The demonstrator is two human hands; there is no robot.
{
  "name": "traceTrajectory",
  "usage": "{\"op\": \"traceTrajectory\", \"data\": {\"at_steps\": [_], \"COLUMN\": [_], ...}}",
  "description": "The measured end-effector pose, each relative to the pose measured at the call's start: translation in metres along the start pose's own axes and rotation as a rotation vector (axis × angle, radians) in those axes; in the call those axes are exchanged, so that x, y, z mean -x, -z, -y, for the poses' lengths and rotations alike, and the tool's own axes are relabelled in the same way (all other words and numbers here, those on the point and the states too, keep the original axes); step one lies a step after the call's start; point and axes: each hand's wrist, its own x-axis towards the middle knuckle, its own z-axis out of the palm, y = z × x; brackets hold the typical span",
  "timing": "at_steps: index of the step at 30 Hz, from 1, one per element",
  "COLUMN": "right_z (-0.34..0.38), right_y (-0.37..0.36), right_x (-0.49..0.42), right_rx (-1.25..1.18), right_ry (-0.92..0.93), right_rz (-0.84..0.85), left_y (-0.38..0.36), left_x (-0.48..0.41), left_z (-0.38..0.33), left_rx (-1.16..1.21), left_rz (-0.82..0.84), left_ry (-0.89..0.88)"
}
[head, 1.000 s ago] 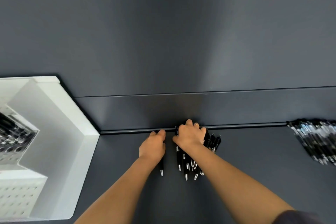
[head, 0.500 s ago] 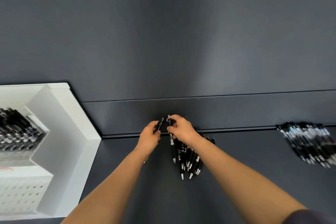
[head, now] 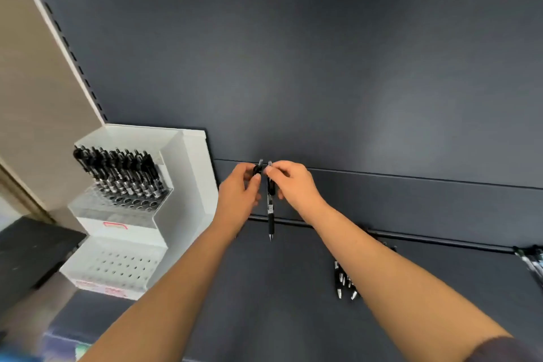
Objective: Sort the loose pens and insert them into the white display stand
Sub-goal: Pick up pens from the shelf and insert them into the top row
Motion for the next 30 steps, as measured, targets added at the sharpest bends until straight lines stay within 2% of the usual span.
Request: {"op": "traceTrajectory", "data": {"at_steps": [7,17,22,27,30], "right_z": [0.079,0.165,0.181,0.188,0.190], "right_y": [-0.067,-0.177,-0.223,-0.252,-0.262], "right_x": [-0.013,-0.028,-0.032,-0.032,-0.034], "right_rx": [-0.214,-0.314,-0.159,0.179,0.365], "right_ry": [0.079,0.120,0.250,0.423,0.460], "right_rz": [0.076,0.170,0.087,0.020,0.004], "left_y": [0.105,0.262,0.310,0.328,0.333], "left_x": [-0.017,-0.044,-0.058,-0.068,-0.074], "left_z": [-0.008,0.017,0.043,0.063,0.070], "left_rx": [-0.166,-0.149,-0.188,-0.215,-0.220], "left_rz": [-0.239,-0.378,-0.357,-0.309,-0.274], "left_ry": [-0.181,-0.175,-0.180,-0.222,-0.238]}}
